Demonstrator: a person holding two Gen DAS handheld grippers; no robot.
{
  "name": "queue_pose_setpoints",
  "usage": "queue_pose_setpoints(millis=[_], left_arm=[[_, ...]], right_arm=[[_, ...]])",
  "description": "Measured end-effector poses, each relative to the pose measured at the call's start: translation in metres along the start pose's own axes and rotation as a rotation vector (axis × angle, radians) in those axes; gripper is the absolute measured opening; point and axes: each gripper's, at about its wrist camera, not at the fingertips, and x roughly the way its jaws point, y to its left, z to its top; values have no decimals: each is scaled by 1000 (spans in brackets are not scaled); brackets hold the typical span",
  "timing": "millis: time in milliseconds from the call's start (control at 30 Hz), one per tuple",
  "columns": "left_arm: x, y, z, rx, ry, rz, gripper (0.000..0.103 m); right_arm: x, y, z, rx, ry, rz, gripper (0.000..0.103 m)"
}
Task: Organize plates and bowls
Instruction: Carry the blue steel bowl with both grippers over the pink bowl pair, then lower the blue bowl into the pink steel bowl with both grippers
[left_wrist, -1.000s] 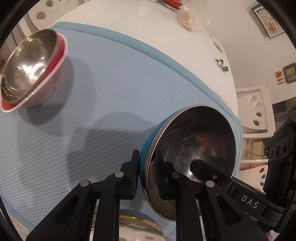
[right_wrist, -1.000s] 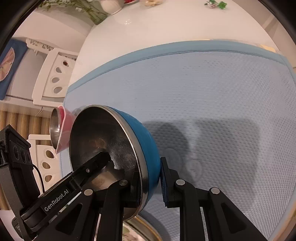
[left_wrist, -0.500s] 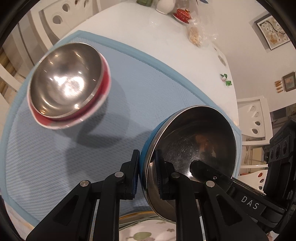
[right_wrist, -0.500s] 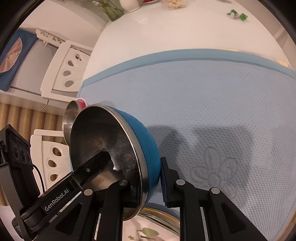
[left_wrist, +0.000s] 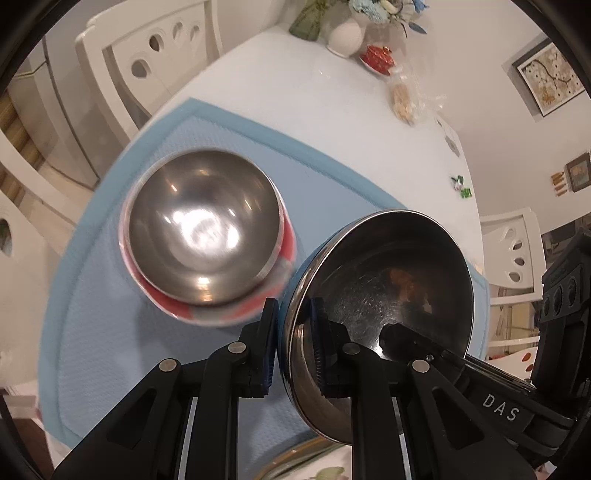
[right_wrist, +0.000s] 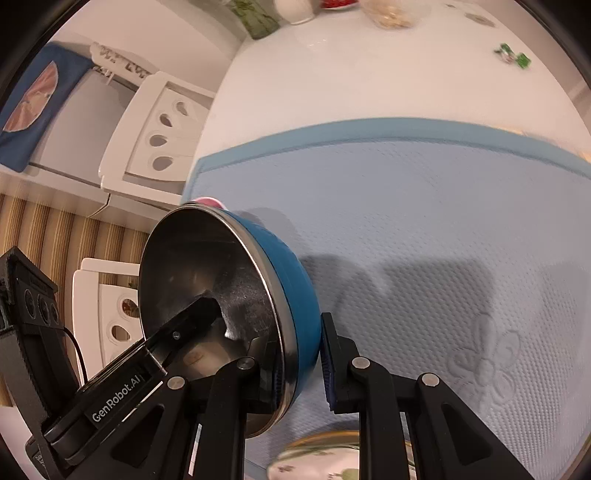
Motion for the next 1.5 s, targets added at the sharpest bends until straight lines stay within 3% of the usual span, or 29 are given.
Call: queue_pose_setpoints(millis=[467, 700, 1033, 1500], left_arm=[[-18, 54, 51, -62, -51, 8, 15], [-11, 82, 61, -115, -44, 30, 15], [6, 100, 65, -150, -13, 31, 15], [12, 108, 67, -150, -18, 39, 15]], right_arm=[[24, 67, 34, -66, 9, 16, 18], [54, 92, 44, -104, 43, 20, 18], [85, 100, 53, -117, 98, 0, 18], [96, 98, 54, -101, 107, -29, 18]])
